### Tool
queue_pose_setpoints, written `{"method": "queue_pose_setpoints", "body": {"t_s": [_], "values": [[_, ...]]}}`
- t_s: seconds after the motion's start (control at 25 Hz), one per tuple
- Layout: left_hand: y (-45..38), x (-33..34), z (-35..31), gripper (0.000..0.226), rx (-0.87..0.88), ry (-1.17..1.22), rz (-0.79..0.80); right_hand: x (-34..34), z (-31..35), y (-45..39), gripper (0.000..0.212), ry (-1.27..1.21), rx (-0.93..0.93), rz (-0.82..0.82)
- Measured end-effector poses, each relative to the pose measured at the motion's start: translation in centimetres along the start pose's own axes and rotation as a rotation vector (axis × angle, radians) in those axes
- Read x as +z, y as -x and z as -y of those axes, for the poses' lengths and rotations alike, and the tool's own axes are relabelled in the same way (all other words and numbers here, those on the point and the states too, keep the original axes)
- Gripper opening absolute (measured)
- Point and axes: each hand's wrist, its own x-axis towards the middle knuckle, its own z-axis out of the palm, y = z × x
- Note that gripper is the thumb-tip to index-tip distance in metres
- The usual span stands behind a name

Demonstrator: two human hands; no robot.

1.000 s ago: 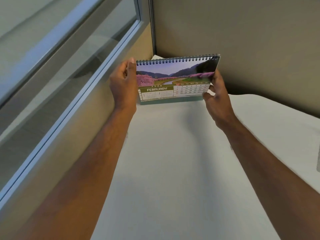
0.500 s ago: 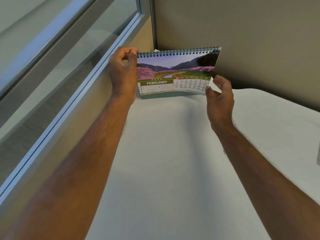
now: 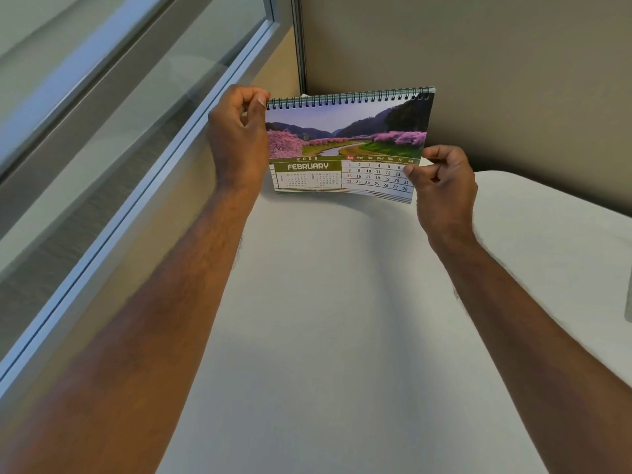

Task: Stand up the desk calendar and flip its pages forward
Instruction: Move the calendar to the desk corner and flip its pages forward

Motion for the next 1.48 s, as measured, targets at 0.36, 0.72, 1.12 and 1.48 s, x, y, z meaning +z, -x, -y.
{"method": "queue_pose_setpoints", "body": {"t_s": [0.36, 0.72, 1.12, 1.48], "values": [[-1.0, -1.1, -1.2, 0.018, -0.119, 0.036, 0.147, -2.9, 3.1, 1.0, 0.007, -0.027, -0.013, 0.003], [-1.1, -2.8, -1.0, 0.025, -0.152, 0.292, 0.308, -5.6, 10.7, -2.6, 0.025, -0.37, 0.189, 0.211], [-1.1, -2.2, -0.7, 0.017, -0.159, 0.332, 0.268, -2.6, 10.9, -2.9, 0.027, -0.324, 0.032, 0.207], [-1.2, -1.2, -0.2, 0.023, -0.167, 0.18, 0.192, -0.9, 8.2, -3.6, 0.046, 0.148, -0.236, 0.193]]}}
